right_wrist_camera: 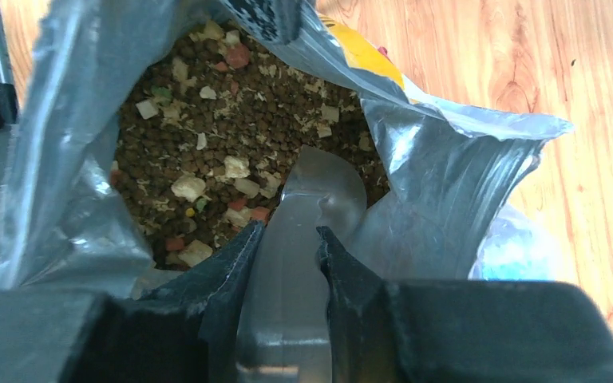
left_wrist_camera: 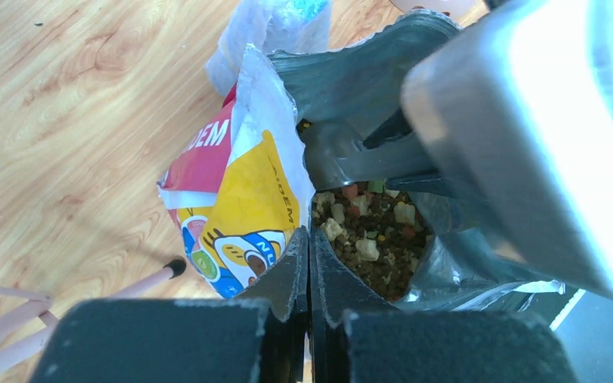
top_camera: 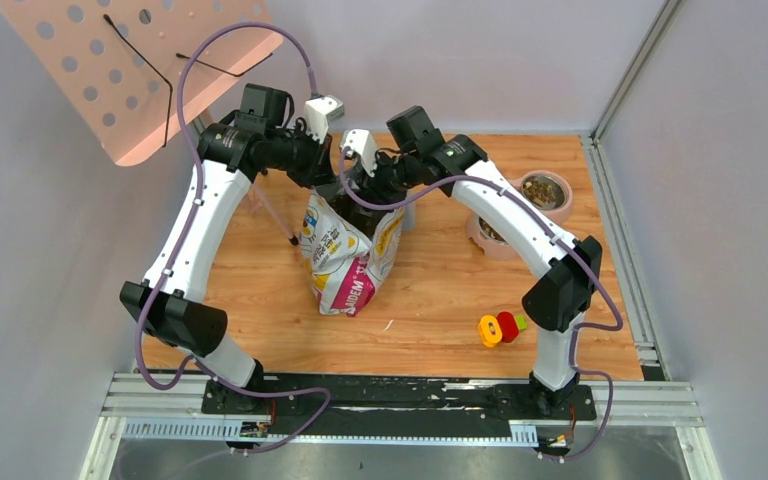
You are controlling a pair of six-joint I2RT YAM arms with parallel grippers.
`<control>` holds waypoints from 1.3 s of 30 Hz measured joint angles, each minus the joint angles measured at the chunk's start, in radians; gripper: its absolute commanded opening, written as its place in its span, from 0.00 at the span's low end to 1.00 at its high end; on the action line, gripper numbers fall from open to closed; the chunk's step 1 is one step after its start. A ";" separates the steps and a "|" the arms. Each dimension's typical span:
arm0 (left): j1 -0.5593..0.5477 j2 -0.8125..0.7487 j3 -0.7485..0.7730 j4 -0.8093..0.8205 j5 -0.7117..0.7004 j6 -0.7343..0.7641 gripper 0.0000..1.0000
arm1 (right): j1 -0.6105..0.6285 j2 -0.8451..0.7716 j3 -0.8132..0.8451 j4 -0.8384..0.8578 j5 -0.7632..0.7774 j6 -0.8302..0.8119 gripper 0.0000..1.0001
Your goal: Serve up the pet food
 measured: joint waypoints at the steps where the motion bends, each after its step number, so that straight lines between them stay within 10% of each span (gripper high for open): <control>1: 0.000 0.000 0.000 0.000 0.001 0.000 0.00 | 0.000 0.009 0.000 -0.002 0.004 -0.007 0.00; 39: 0.000 0.000 -0.007 0.009 0.026 -0.003 0.00 | -0.077 0.146 -0.004 0.039 -0.214 0.255 0.00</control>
